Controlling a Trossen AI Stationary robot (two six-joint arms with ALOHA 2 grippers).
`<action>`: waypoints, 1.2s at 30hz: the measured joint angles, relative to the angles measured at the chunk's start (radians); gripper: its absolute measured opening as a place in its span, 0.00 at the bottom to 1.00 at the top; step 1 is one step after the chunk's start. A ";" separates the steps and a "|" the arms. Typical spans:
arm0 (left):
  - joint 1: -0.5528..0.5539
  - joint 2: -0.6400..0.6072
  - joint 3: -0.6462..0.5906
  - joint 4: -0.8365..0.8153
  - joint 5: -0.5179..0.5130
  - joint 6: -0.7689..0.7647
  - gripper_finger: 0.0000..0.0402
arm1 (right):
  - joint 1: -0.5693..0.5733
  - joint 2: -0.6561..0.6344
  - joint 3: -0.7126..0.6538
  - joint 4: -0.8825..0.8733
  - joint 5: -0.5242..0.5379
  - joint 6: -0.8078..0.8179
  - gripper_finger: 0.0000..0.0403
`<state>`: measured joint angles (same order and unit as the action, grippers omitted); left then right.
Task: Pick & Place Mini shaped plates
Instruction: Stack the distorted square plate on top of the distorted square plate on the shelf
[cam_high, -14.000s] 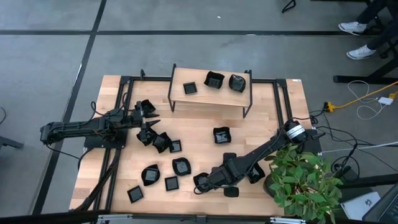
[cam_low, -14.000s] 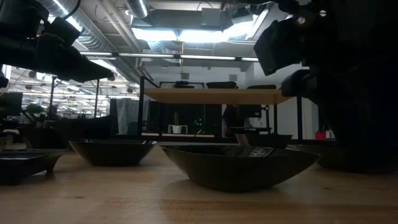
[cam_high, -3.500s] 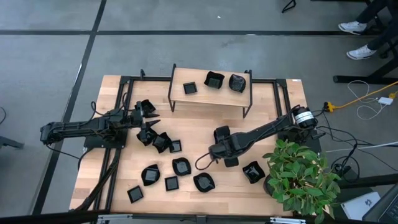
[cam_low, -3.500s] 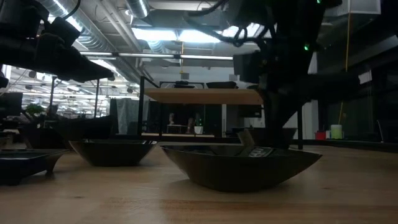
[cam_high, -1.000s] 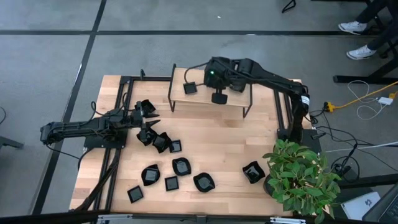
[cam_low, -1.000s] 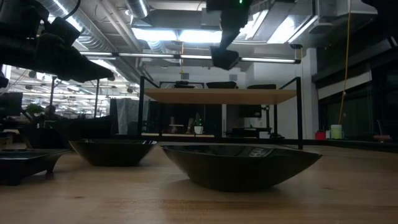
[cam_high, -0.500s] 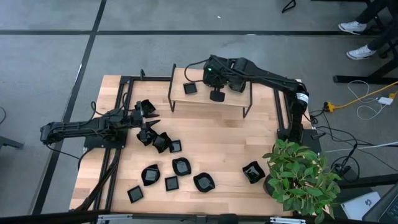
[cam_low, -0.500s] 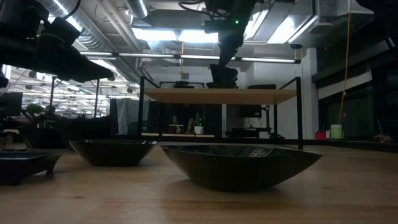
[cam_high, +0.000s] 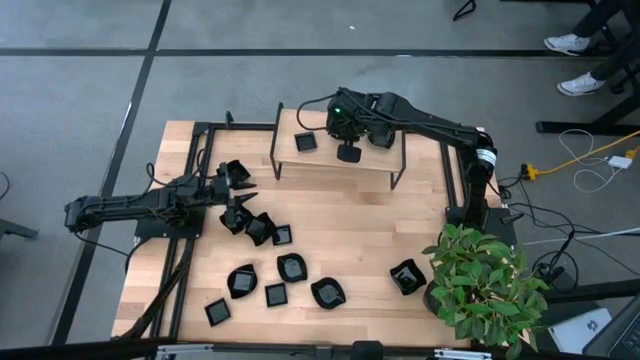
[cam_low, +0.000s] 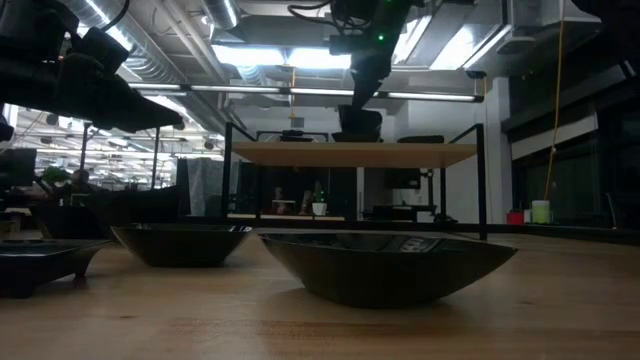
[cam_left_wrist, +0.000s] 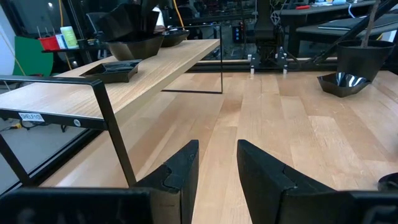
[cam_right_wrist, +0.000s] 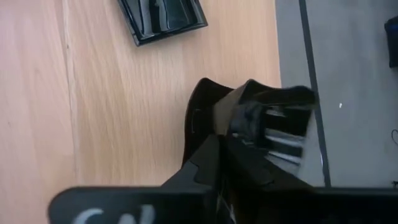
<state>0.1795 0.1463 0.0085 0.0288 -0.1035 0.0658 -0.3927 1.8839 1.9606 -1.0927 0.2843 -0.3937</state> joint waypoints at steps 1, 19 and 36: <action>0.000 0.000 0.000 0.000 0.000 0.000 0.26 | 0.000 0.000 0.000 0.000 0.000 -0.005 0.08; 0.000 0.000 0.000 0.000 0.000 0.000 0.26 | 0.000 0.000 0.000 0.000 0.000 -0.004 0.20; 0.000 0.000 0.000 0.000 0.000 0.000 0.26 | 0.002 0.000 0.000 -0.020 -0.105 0.048 0.20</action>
<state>0.1794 0.1464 0.0083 0.0287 -0.1035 0.0658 -0.3907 1.8843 1.9606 -1.1123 0.1792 -0.3453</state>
